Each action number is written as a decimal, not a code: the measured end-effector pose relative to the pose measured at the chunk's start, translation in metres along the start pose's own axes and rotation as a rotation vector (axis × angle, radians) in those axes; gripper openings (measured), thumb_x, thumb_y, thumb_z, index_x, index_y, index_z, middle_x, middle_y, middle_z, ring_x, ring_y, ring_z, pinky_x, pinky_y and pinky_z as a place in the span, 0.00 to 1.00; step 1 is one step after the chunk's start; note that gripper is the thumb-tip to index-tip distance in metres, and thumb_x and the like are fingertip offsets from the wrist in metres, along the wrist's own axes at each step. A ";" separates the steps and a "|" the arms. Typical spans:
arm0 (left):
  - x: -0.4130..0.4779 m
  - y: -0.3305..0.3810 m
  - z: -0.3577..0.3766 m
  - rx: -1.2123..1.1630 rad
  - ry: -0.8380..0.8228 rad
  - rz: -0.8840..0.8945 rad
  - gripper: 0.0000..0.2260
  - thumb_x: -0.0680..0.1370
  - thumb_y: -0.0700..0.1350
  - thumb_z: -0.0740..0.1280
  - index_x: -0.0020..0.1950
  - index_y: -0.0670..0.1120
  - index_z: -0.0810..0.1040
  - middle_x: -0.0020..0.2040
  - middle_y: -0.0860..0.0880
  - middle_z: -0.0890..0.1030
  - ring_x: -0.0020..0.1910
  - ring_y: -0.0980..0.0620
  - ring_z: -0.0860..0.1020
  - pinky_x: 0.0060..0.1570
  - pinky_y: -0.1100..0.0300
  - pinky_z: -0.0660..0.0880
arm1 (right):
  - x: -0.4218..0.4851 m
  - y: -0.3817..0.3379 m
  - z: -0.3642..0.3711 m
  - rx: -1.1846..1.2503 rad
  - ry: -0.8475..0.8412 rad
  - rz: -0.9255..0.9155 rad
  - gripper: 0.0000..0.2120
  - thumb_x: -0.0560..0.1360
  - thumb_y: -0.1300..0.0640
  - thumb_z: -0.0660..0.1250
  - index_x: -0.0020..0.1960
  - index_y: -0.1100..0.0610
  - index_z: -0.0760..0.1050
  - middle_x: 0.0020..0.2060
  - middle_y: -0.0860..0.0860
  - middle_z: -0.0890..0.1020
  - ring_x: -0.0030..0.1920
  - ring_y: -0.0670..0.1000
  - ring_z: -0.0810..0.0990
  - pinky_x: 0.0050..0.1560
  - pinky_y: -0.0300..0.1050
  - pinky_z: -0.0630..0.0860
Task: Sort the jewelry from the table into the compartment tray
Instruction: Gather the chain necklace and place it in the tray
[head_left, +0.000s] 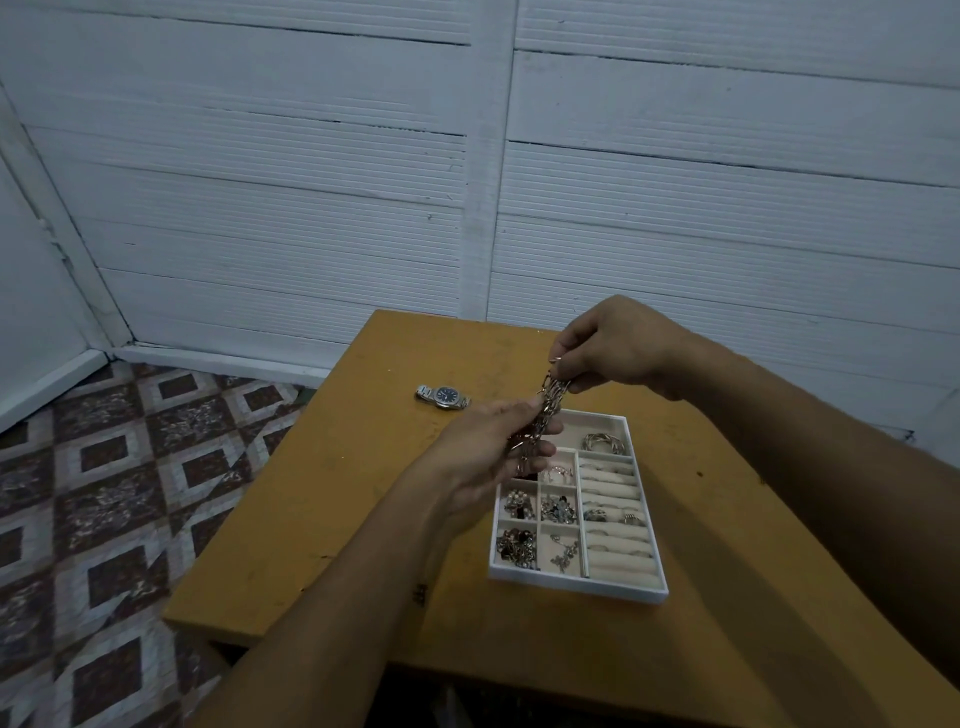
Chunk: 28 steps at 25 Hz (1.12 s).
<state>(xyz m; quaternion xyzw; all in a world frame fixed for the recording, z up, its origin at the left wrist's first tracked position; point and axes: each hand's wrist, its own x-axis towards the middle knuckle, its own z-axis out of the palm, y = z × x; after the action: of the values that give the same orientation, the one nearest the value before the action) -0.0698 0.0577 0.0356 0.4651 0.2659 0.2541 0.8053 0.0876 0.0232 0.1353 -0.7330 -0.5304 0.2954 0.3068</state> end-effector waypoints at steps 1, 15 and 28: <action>0.004 0.002 -0.003 0.043 -0.005 -0.008 0.12 0.81 0.42 0.62 0.59 0.35 0.76 0.44 0.44 0.82 0.36 0.52 0.79 0.34 0.63 0.78 | 0.004 0.003 -0.001 0.032 -0.003 0.013 0.03 0.69 0.69 0.74 0.42 0.65 0.82 0.37 0.59 0.85 0.34 0.50 0.84 0.35 0.37 0.81; 0.063 0.007 -0.005 0.466 -0.049 -0.042 0.13 0.76 0.38 0.68 0.61 0.41 0.76 0.43 0.44 0.81 0.35 0.55 0.79 0.37 0.62 0.78 | 0.045 0.043 -0.002 0.208 -0.025 0.116 0.06 0.70 0.71 0.71 0.47 0.69 0.80 0.39 0.61 0.83 0.37 0.53 0.84 0.40 0.41 0.83; 0.087 0.013 -0.012 0.950 -0.059 -0.027 0.08 0.78 0.40 0.66 0.54 0.37 0.80 0.38 0.49 0.80 0.36 0.56 0.76 0.36 0.63 0.74 | 0.053 0.083 0.010 0.450 -0.021 0.238 0.05 0.71 0.72 0.69 0.46 0.68 0.77 0.41 0.61 0.81 0.37 0.53 0.83 0.36 0.38 0.82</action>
<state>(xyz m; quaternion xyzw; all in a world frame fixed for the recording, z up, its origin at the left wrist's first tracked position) -0.0161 0.1281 0.0250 0.7852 0.3357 0.0807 0.5141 0.1435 0.0545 0.0595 -0.7002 -0.3645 0.4477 0.4199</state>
